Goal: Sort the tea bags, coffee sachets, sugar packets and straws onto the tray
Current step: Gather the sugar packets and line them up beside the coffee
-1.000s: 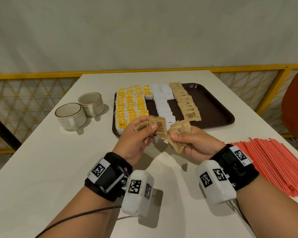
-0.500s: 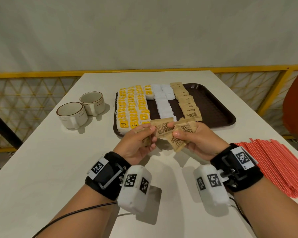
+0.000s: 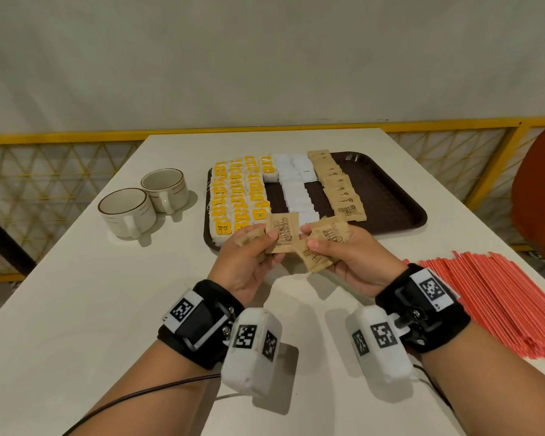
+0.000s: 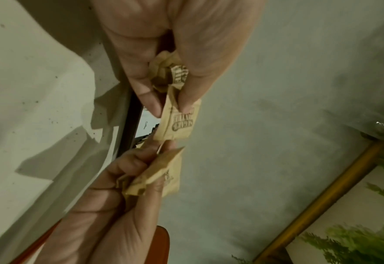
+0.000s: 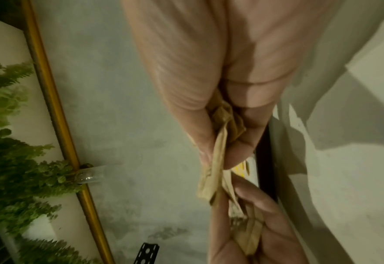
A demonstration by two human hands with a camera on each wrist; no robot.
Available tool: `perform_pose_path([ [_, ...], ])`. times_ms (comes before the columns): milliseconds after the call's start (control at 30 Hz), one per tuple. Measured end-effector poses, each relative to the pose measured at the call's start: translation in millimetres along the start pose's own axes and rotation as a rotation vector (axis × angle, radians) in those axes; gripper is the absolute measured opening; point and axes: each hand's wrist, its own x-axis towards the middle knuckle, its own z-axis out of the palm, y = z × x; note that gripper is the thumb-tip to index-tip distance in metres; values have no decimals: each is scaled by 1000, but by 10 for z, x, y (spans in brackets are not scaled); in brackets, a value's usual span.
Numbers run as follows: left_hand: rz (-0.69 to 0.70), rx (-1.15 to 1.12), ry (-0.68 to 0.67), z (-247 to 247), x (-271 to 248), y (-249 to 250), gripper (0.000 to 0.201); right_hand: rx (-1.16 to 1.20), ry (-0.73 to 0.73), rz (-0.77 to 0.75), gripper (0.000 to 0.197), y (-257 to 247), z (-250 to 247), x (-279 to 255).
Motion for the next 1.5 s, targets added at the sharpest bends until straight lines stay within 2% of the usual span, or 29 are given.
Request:
perform_pose_path([
  [133,-105,54,-42,30,-48,18,18,-109,0,23,33,7,55,47],
  [233,-260,-6,-103,32,-77,92,51,-275,-7,30,31,-227,28,83],
  [300,-360,-57,-142,12,-80,130,69,-467,-97,63,29,-431,28,76],
  [467,-526,46,-174,61,-108,102,77,-1180,-369,117,27,-691,228,81],
  [533,-586,26,-202,81,-118,79,82,-1352,-385,126,26,-696,314,127],
  [633,-612,-20,-254,61,-132,84,82,-1479,-311,92,32,-651,349,209],
  [700,-571,-52,-260,57,-170,120,67,-1439,-269,76,31,-622,317,230],
  [800,-446,-91,-275,49,-218,148,30,-1254,-209,39,17,-575,254,198],
  [833,-416,-75,-289,38,-218,139,26,-1183,-174,31,17,-547,234,186],
  [933,-382,-47,-305,12,-187,87,34,-944,-85,25,18,-430,184,168],
  [1100,-367,-60,-242,16,-144,47,22,-642,1,58,8,-341,141,161],
  [1300,-284,106,-180,34,-138,-6,11,-529,21,24,2,-258,173,122],
  [1433,-255,99,-121,7,-102,16,10,-401,252,-106,7,-351,39,168],
  [1500,-248,95,-99,-10,-86,32,11,-372,265,-97,8,-404,-29,153],
])
